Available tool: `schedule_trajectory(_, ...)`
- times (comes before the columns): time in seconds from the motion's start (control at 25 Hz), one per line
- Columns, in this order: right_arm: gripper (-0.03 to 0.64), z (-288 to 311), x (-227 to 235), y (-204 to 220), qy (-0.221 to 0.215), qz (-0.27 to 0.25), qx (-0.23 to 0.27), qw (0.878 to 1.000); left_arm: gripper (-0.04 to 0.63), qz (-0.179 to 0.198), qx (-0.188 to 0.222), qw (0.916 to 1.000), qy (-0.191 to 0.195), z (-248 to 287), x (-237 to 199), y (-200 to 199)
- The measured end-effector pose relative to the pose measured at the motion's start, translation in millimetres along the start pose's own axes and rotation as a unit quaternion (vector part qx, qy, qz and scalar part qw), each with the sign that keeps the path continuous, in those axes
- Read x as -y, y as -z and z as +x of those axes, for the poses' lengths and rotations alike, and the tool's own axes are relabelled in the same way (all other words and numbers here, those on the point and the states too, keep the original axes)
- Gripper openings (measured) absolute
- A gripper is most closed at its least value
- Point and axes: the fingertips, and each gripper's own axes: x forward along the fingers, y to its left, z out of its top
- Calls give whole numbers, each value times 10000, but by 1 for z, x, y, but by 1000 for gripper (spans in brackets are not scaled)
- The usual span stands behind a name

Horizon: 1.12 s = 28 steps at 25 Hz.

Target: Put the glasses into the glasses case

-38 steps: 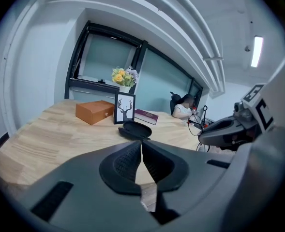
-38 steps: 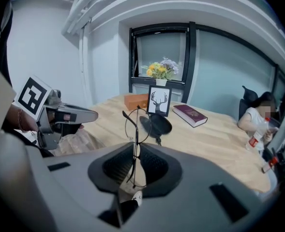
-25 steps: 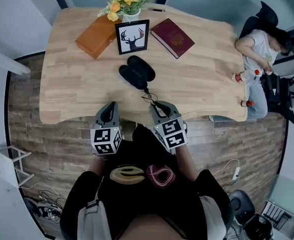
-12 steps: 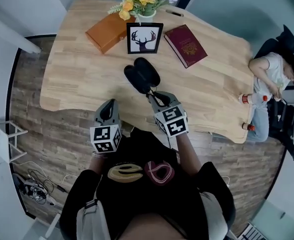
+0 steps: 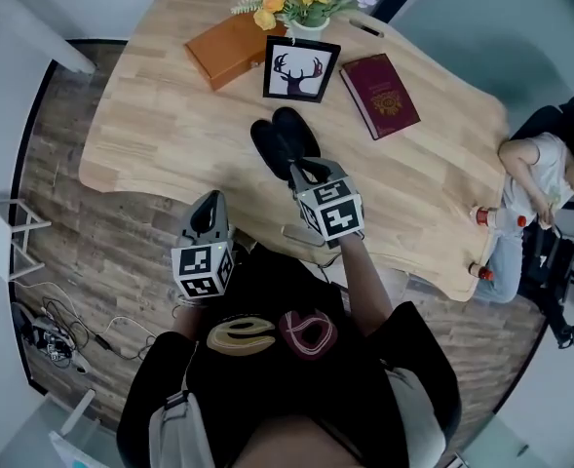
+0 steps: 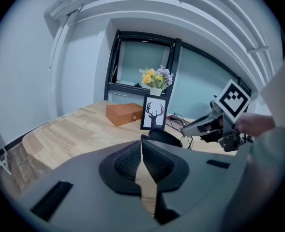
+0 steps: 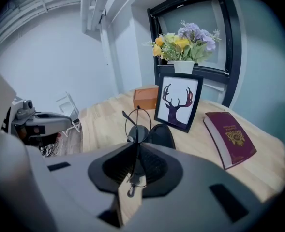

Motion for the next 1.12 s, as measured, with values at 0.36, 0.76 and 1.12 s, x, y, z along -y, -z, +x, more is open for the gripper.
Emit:
schedule_trajectory(0.36, 51, 30, 18, -5, -121, 5, -207, 9997, 23, 82, 15, 9999, -130, -1, -1, -2)
schedule_trajectory(0.76, 51, 56, 38, -8, 118, -297, -680, 9972, 23, -25, -18, 9996, -298, -2, -11, -3)
schedule_trajectory(1.12, 52, 76, 45, 7, 177, -554, -1182, 9913, 23, -156, -70, 9987, -483, -2, -20, 2)
